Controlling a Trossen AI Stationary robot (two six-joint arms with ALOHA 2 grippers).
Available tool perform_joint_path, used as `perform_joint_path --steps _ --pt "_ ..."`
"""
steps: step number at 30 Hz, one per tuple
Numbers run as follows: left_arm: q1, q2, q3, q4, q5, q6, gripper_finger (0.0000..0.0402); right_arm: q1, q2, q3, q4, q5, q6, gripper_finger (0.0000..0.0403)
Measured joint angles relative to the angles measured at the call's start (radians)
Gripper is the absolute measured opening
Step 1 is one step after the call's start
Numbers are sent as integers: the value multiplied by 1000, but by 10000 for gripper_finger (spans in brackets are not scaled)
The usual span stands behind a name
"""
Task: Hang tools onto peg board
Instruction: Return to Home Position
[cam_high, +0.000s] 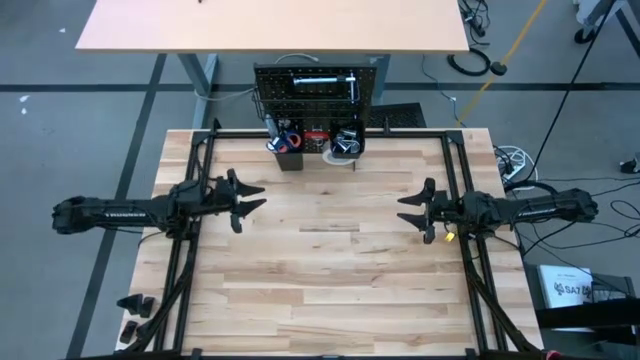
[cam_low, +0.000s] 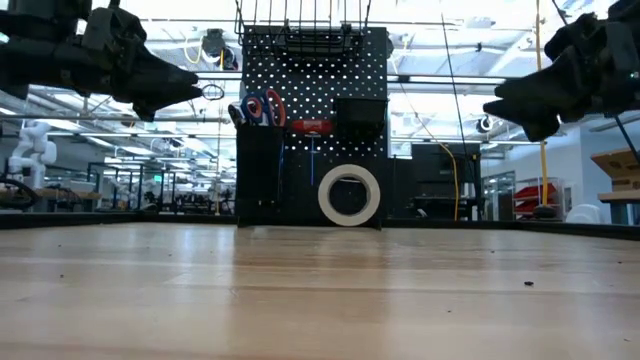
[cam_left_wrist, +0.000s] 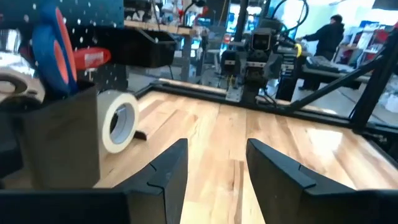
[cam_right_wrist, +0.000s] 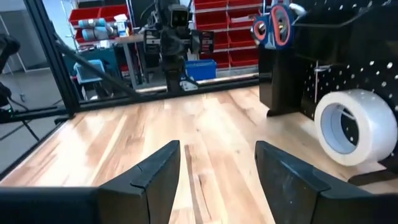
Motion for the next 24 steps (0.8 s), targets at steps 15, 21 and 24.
perform_joint_path --steps 15,21,24 --pt "-22 4 -10 -49 0 -31 162 0 1 -13 -133 4 25 201" --pt "-24 4 -85 -55 -82 -7 162 0 1 -13 -135 4 -19 201" --pt "-24 4 -85 -126 -147 -39 162 0 1 -13 -132 4 -35 201"
